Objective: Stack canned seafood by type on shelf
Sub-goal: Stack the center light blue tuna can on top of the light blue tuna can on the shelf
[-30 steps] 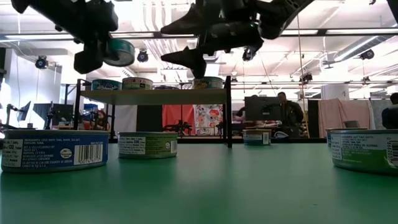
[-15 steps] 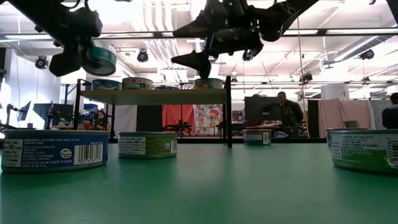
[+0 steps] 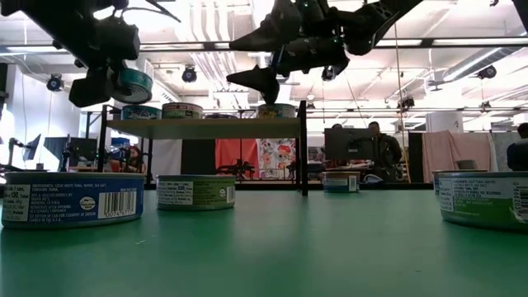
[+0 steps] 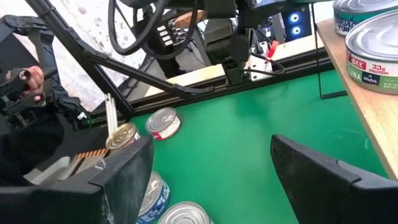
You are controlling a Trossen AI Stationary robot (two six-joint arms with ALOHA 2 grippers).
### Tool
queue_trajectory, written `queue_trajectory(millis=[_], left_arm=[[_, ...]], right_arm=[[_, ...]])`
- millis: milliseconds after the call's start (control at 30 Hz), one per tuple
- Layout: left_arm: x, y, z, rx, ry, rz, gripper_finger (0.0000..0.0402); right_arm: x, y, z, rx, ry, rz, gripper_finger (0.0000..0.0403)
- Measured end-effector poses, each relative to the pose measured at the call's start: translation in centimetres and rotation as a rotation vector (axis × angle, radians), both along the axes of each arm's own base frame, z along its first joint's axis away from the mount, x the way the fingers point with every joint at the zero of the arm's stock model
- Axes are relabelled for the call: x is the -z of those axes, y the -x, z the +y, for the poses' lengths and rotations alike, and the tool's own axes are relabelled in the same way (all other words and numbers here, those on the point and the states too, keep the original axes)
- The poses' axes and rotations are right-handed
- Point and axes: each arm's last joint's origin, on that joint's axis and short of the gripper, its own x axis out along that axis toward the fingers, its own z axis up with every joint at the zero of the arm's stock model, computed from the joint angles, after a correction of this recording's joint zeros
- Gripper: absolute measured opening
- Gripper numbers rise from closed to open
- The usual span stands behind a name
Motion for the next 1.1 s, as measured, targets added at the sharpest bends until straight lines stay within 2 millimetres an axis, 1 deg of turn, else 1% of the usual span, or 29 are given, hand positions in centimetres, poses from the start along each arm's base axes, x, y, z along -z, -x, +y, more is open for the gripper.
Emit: queue_trajectory(millis=[267, 500, 600, 867, 1000, 1100], left_arm=[[0.2, -0.4, 0.9, -0.053, -0.003, 0.018, 0.0113], [0.3, -1.2, 1.8, -0.067, 0.014, 0.031, 0.0113], [0.4, -1.1, 2.2, -0.089, 0.010, 0.051, 0.0113], [0.3, -1.0, 2.6, -0.103, 0.010, 0.072, 0.0113], [-0.1, -1.2, 2.7, -0.070, 0.057, 0.072, 0.0115], [-0.5, -1.3, 3.1, -0.081, 0.067, 0.063, 0.0116]], right_arm=[[0.0, 0.0, 0.0, -0.004, 0.017, -0.006, 0.0320], [0.0, 0.0, 0.0, -0.004, 0.019, -0.006, 0.0334], [0.1, 0.0, 0.0, -0.007, 0.025, -0.003, 0.0336], [0.2, 0.0, 0.0, -0.008, 0.030, -0.001, 0.0325], [0.2, 0.0, 0.0, -0.008, 0.030, -0.002, 0.0318], [0.2, 0.0, 0.0, -0.008, 0.030, -0.002, 0.0314]])
